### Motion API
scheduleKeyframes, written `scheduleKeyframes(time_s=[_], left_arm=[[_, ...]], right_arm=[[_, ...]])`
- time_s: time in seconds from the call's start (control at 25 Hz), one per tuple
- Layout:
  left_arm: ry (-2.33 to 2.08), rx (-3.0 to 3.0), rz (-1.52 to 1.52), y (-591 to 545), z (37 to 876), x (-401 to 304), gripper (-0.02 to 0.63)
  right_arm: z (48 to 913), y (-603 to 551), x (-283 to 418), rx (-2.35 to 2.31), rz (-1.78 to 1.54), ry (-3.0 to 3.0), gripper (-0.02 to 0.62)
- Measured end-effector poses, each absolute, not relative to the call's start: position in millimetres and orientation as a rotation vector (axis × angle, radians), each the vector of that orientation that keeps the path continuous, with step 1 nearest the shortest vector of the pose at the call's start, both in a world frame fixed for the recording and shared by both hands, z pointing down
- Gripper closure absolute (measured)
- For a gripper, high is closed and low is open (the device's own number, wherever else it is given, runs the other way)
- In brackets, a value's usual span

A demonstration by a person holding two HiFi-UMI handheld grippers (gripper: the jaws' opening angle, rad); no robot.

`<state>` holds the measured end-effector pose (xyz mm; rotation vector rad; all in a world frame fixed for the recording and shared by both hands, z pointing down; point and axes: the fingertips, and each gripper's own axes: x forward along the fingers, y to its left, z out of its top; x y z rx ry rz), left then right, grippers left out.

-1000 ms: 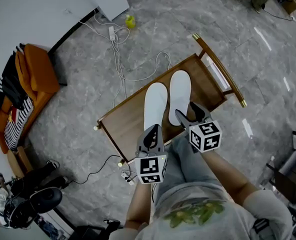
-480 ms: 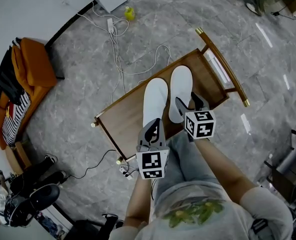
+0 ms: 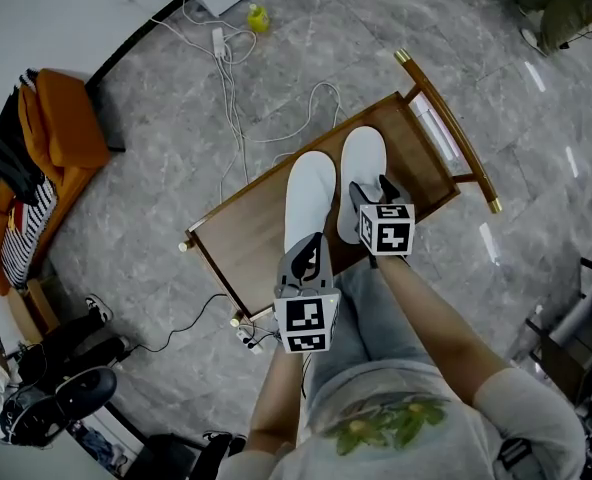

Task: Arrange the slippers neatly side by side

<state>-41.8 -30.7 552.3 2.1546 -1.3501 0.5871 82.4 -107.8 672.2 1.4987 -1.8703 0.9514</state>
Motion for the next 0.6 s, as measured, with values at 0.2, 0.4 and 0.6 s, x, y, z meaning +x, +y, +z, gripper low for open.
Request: scheduleKeyframes(time_s=[0.2, 0.4, 0.6], left_arm=[[-1.343, 2.148, 0.598, -29.5, 555.6, -40.8, 0.591], [-1.347, 2.131, 0.607, -27.7, 560.1, -44.6, 0.591], [-1.348, 2.126, 0.610, -28.1, 561.3, -45.8, 0.591]], right_arm=[[682.3, -109.7, 84.5, 1.444, 0.907, -1.833, 0.426], [685.0, -107.6, 83.4, 1.397, 0.862, -1.842, 0.521], [684.2, -105.6, 83.2, 1.352, 0.842, -1.863, 0.541]])
